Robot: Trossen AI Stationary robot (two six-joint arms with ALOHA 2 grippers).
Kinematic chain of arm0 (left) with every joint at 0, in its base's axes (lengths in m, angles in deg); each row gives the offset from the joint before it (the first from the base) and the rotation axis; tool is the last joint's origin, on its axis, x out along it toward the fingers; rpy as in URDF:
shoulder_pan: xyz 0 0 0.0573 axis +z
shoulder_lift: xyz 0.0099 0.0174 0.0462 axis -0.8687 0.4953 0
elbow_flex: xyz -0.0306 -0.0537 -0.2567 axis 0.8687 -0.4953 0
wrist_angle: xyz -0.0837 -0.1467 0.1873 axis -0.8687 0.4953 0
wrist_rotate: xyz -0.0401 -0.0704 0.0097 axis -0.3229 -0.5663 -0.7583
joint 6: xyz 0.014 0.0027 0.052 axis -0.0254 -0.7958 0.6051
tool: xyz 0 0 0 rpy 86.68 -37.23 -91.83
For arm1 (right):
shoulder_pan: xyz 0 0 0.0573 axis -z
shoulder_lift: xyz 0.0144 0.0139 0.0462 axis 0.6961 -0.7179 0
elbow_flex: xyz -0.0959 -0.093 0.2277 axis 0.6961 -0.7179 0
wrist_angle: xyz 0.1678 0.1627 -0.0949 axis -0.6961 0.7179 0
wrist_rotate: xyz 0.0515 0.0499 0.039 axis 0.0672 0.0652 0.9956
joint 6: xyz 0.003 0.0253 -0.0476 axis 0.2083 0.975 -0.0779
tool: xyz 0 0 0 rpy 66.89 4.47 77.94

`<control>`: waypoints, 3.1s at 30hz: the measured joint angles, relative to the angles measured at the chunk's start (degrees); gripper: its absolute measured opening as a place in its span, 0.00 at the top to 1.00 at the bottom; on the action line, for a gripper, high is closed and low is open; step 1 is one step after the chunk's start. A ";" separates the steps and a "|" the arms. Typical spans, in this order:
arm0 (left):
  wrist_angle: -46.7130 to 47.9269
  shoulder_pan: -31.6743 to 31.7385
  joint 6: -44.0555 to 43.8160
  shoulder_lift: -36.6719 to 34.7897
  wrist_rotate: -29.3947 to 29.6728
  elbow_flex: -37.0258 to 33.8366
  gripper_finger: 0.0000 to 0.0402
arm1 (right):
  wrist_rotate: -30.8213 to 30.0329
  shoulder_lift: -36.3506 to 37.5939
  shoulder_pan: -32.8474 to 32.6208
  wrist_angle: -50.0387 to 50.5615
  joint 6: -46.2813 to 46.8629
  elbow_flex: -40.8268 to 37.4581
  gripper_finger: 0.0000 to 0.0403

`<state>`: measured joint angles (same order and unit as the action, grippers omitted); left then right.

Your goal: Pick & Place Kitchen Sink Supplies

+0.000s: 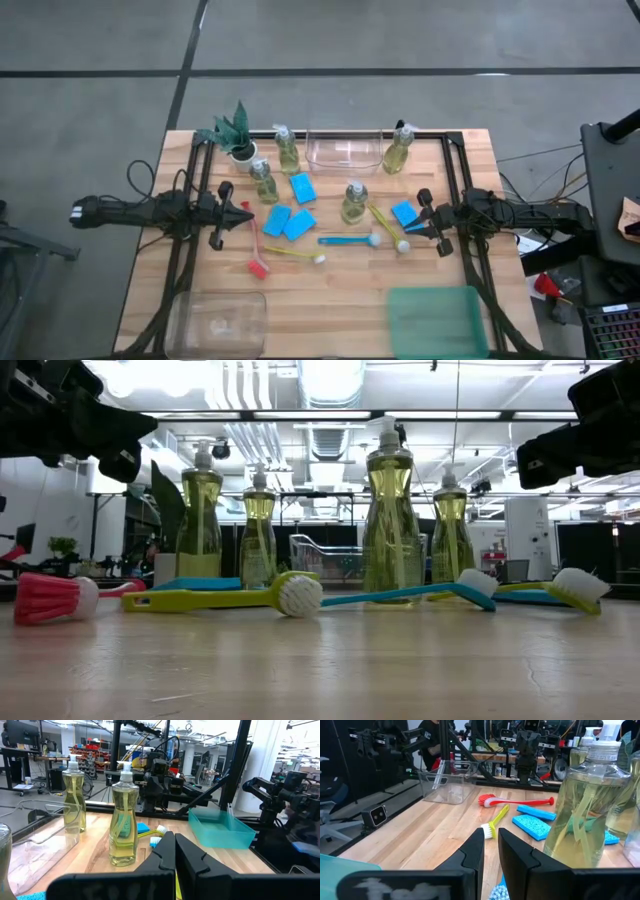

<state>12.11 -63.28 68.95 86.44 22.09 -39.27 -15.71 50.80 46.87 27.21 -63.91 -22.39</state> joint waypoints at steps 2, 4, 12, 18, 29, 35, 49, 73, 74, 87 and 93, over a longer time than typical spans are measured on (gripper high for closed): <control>0.00 0.00 0.00 0.00 0.00 0.00 1.00 | 0.01 0.00 -0.01 0.01 0.28 -0.02 0.87; 0.00 0.00 -0.01 0.02 0.00 -0.01 1.00 | 0.00 0.00 0.00 0.01 0.26 0.00 0.87; 0.00 0.00 0.00 0.00 0.00 0.00 1.00 | -0.01 0.00 -0.01 0.01 0.28 0.00 0.87; 0.00 -0.01 0.00 0.01 0.00 -0.01 1.00 | 0.01 0.00 0.00 0.00 -0.38 -0.02 0.87; 0.00 0.00 0.00 0.01 0.00 -0.02 1.00 | -0.44 -0.01 0.01 -3.14 17.53 -0.01 0.87; 0.00 0.00 -0.02 0.00 0.00 -0.02 1.00 | -0.56 -0.02 0.01 -3.77 25.91 0.00 0.87; 0.00 -0.02 0.00 0.02 0.00 -0.02 1.00 | -16.51 -7.95 0.01 -24.22 25.21 0.00 0.75; 0.02 0.00 0.00 0.02 0.00 -0.02 1.00 | -31.80 -50.44 -0.12 -21.95 13.14 26.94 0.22; 0.02 -0.02 -0.02 0.02 0.00 -0.02 1.00 | -32.27 -51.98 -0.12 -21.47 12.55 28.02 0.23; 0.02 0.00 -0.02 0.04 0.00 -0.02 1.00 | -33.24 -63.33 -0.12 -17.82 6.36 36.90 0.26; 0.04 0.00 -0.02 0.18 0.00 -0.02 1.00 | -33.22 -62.84 -0.12 -12.75 7.81 37.39 0.30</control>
<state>12.14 -63.27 68.93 86.63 22.09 -39.29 -48.93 -12.05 46.75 14.45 -56.10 15.00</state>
